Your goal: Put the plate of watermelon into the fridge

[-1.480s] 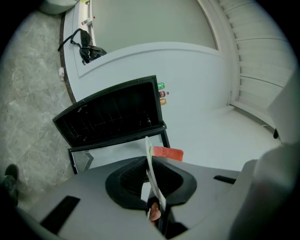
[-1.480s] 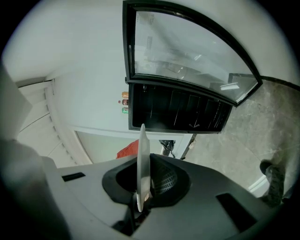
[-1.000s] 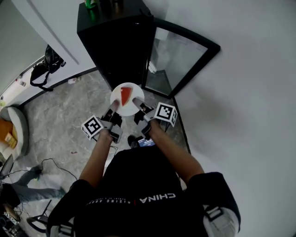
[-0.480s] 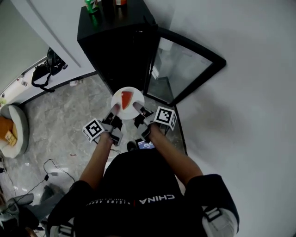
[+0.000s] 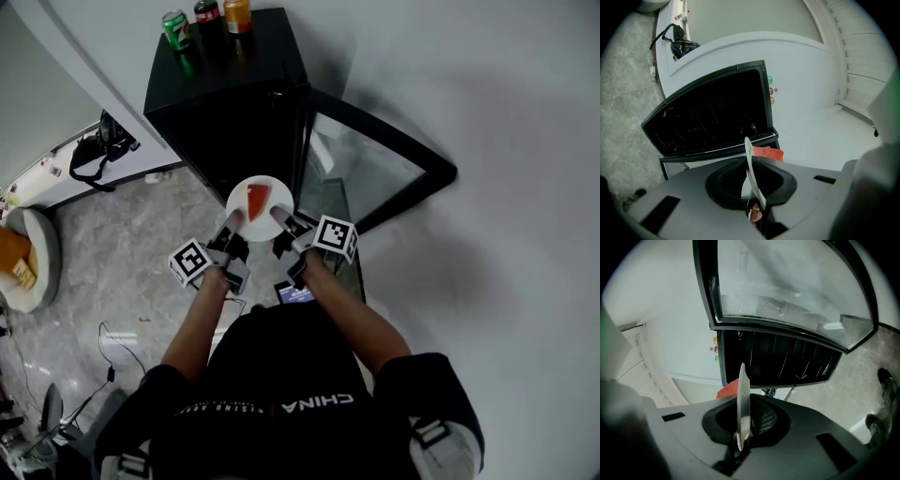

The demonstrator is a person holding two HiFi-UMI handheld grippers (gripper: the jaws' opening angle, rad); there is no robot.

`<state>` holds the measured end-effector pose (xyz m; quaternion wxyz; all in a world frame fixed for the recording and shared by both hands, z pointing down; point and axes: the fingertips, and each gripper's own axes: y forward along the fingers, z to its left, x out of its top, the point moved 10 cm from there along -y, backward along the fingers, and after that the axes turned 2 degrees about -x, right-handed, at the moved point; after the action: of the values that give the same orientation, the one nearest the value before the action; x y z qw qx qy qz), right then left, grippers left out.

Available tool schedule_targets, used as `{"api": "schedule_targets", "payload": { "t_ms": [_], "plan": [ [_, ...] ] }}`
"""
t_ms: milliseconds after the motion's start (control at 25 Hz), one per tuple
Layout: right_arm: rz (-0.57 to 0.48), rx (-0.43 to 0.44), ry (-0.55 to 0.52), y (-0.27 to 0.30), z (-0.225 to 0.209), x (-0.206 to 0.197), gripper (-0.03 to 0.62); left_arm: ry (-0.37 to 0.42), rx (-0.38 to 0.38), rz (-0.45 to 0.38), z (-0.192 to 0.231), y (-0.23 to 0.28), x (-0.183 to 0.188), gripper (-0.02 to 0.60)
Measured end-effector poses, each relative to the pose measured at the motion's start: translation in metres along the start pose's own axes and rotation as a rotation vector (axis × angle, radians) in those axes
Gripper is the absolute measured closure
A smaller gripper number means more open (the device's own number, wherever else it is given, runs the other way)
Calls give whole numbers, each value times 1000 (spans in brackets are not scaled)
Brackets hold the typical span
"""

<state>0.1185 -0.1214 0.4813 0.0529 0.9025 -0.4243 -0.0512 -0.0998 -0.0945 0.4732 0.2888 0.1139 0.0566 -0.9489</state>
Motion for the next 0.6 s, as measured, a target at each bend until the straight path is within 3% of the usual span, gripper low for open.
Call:
{"api": "schedule_targets", "payload": {
  "t_ms": [320, 600],
  "plan": [
    [71, 13, 6, 16, -2, 47, 566, 9, 37, -71, -2, 36, 0, 545],
    [59, 3, 27, 35, 0, 36, 566, -5, 44, -60, 4, 29, 21, 545]
  ]
}}
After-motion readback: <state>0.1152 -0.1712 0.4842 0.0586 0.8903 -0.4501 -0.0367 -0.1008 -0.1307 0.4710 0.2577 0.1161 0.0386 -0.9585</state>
